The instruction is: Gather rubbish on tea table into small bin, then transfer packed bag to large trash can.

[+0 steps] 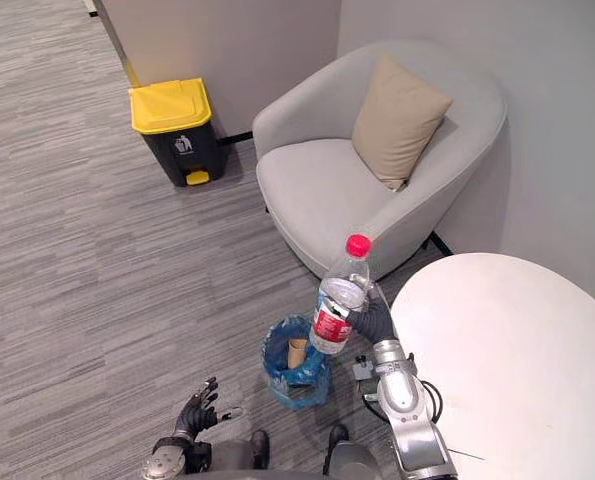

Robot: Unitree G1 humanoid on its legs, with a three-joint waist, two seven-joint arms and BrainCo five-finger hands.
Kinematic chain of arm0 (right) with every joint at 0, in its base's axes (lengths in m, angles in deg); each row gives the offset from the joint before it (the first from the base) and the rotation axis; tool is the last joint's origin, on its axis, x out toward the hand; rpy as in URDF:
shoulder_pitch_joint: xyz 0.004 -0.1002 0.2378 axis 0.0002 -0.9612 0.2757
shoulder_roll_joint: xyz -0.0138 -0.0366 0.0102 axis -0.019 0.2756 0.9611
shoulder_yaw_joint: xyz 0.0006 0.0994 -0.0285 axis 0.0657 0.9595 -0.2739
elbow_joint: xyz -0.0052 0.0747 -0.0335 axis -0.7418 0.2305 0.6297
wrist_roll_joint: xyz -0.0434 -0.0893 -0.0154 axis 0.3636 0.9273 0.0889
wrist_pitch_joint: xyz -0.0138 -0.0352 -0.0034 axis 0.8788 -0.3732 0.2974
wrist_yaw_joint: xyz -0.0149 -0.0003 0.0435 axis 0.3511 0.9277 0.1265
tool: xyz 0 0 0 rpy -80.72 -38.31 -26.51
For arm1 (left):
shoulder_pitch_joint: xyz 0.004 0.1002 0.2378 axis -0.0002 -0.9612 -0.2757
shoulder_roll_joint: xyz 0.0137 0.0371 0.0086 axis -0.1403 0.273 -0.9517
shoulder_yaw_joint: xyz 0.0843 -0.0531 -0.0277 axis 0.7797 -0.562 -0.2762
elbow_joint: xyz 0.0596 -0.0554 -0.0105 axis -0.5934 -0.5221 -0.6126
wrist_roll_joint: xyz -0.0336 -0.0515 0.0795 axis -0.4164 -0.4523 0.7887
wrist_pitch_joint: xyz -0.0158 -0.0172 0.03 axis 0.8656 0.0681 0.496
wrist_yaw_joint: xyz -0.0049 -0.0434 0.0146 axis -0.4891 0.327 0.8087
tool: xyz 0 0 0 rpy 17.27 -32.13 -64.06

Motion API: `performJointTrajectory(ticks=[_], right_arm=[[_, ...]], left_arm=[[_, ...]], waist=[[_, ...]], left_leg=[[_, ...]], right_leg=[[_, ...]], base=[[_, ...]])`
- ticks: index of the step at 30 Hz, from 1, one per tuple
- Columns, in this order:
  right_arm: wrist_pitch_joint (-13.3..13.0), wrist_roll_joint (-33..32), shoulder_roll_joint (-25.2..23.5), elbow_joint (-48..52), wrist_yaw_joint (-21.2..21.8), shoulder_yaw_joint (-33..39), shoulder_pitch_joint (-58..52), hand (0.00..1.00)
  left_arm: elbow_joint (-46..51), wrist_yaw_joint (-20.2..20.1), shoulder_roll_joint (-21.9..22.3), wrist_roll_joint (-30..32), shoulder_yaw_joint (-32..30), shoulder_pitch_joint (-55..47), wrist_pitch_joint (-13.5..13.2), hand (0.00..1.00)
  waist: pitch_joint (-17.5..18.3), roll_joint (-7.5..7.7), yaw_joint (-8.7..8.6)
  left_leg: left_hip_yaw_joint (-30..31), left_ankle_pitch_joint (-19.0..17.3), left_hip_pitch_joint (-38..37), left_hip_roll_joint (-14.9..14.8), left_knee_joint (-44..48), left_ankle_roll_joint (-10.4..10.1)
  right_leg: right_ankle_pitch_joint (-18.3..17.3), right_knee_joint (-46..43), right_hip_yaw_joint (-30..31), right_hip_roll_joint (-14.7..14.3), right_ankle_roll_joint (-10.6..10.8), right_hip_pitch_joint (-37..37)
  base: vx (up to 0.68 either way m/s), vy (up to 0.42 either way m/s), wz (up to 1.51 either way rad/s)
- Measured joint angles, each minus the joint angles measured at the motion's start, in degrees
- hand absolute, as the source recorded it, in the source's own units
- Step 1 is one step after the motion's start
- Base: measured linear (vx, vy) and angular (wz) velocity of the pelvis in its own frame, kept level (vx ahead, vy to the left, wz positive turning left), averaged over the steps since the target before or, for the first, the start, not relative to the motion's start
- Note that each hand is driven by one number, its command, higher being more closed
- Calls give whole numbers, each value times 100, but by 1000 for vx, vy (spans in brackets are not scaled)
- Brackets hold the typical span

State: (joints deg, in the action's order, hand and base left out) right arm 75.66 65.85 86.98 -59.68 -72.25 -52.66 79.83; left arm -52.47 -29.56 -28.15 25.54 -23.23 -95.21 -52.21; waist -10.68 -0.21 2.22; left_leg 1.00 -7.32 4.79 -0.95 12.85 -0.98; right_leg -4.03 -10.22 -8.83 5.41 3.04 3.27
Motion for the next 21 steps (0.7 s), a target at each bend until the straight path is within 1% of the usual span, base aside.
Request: performJointTrajectory(ticks=[2,4,5,6,7,8,9,10,12,14,18,19,20,21], right_arm=[[-1,-22,133,-383,10,-242,331,100],[2,-23,190,-532,16,-372,626,100],[2,-23,267,-653,13,-449,951,100],[3,-23,278,-701,8,-465,1069,100],[5,-23,358,-752,-4,-492,1271,100],[5,-22,367,-762,-9,-501,1349,100],[4,-22,384,-841,-21,-504,1555,100],[5,-19,423,-896,-24,-507,1638,100],[9,-14,493,-1066,-80,-606,1958,100],[17,-10,507,-1098,-159,-624,2121,100],[18,51,461,-1078,-342,-622,2382,100],[21,58,453,-1073,-426,-615,2446,100],[45,99,416,-1072,-518,-610,2522,100],[71,122,406,-1071,-542,-601,2571,100]], left_arm=[[-119,8,-2,2,-1,162,-4,0],[-123,15,-4,3,1,285,-4,0],[-130,22,-5,3,-1,448,-3,0],[-131,35,-7,1,-2,513,-3,0],[-130,76,-12,1,-4,644,-6,0],[-131,101,-20,1,-4,699,-6,0],[-128,145,-49,-1,-6,835,-6,0],[-120,150,-60,-1,-5,873,-6,0],[-77,196,-91,-3,-8,1011,-15,0],[-34,260,-86,-3,-11,1118,-37,0],[296,286,-10,-7,-162,1248,-66,0],[430,301,55,-9,-233,1274,-96,0],[500,352,92,-12,-250,1346,-103,0],[524,376,107,-12,-256,1385,-102,0]], waist=[[-143,-46,27],[-292,-98,42],[-492,-148,26],[-568,-157,36],[-723,-184,42],[-780,-193,41],[-905,-207,22],[-933,-211,26],[-1101,-247,120],[-1175,-266,179],[-1316,-291,174],[-1339,-302,174],[-1383,-309,176],[-1405,-307,173]], left_leg=[[156,10,255,18,223,-7],[255,19,556,47,421,-22],[364,52,852,112,594,-48],[379,57,951,127,646,-52],[416,37,1149,193,746,-86],[395,29,1256,188,787,-73],[254,38,1531,154,913,-58],[207,53,1639,131,966,-61],[96,119,2026,104,1315,-75],[82,104,2392,122,1556,-54],[3,-50,3130,103,2183,77],[-64,-132,3392,68,2428,83],[-224,-215,3634,-39,2674,136],[-304,-244,3755,-106,2786,146]], right_leg=[[-18,-148,-189,29,-26,116],[-53,-375,-270,63,-59,376],[-129,-658,-378,106,-79,652],[-170,-783,-413,152,-74,759],[-261,-1052,-502,262,-84,965],[-308,-1170,-552,296,-76,1059],[-435,-1469,-697,451,-75,1308],[-477,-1562,-717,490,-71,1420],[-605,-1993,-753,606,-84,1815],[-684,-2283,-760,683,-69,2160],[-887,-2931,-799,888,-79,2812],[-976,-3162,-794,953,-77,3040],[-1074,-3404,-788,999,-82,3252],[-1119,-3516,-786,1030,-78,3358]], base=[[-99,-17,44],[-160,-7,37],[-208,-11,41],[-253,-2,56],[-212,9,46],[-208,6,77],[-194,-12,65],[-202,-29,61],[-134,-4,24],[-129,28,17],[-90,19,18],[-119,-15,18],[-99,-18,18],[-90,-45,16]])
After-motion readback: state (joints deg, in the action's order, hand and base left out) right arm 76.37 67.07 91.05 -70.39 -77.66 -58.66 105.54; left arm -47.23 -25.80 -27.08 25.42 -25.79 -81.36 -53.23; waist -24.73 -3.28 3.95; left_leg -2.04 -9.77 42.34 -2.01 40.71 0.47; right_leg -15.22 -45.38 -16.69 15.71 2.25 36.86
